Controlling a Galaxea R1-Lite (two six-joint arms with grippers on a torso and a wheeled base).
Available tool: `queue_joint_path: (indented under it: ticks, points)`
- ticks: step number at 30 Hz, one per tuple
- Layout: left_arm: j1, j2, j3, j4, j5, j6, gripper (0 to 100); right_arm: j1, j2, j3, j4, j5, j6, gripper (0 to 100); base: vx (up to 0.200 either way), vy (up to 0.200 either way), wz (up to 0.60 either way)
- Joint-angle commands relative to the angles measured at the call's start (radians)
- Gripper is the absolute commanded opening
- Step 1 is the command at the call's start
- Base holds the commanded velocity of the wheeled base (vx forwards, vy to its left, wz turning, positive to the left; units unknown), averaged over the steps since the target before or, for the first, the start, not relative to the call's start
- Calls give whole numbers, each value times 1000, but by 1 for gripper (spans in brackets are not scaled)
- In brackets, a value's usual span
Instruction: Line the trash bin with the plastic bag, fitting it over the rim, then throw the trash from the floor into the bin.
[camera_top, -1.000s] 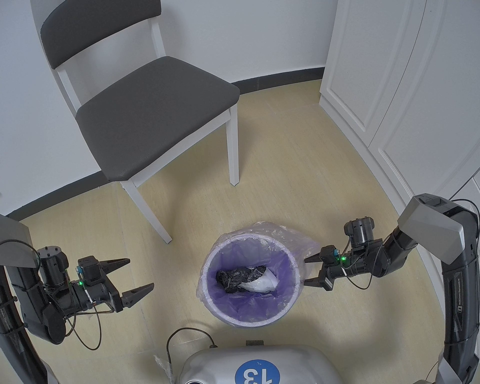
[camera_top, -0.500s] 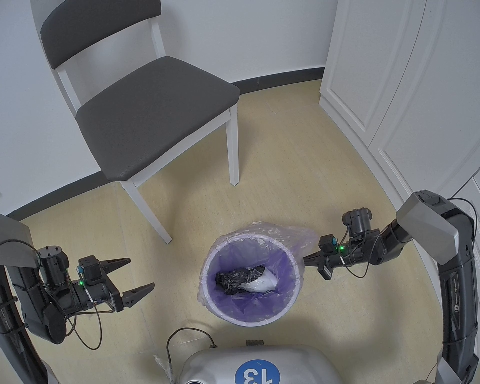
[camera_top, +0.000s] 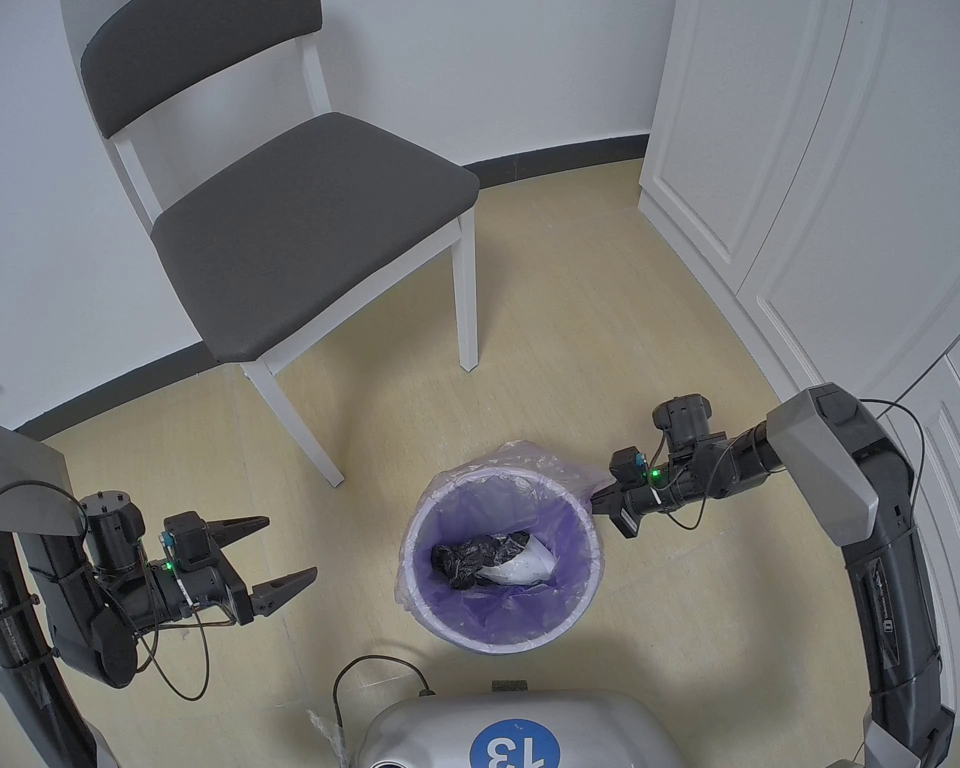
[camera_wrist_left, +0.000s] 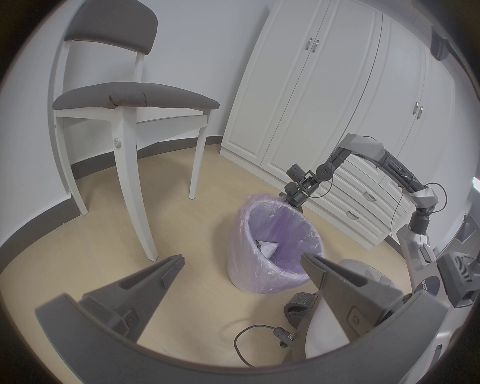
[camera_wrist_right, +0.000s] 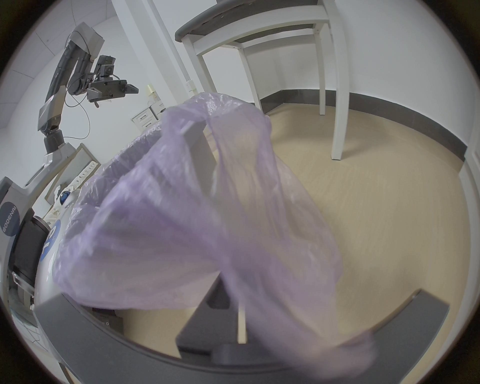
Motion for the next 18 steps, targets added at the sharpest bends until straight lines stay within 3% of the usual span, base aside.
queue_joint_path:
  ticks: [1,18]
  points:
    - [-21,21,-15,-18,1,0,100,45,108,-188,126,0,1,0,0,0,0]
    - [-22,25,-10,-18,3,0,100,39,170,-230,141,0,-2,0,0,0,0]
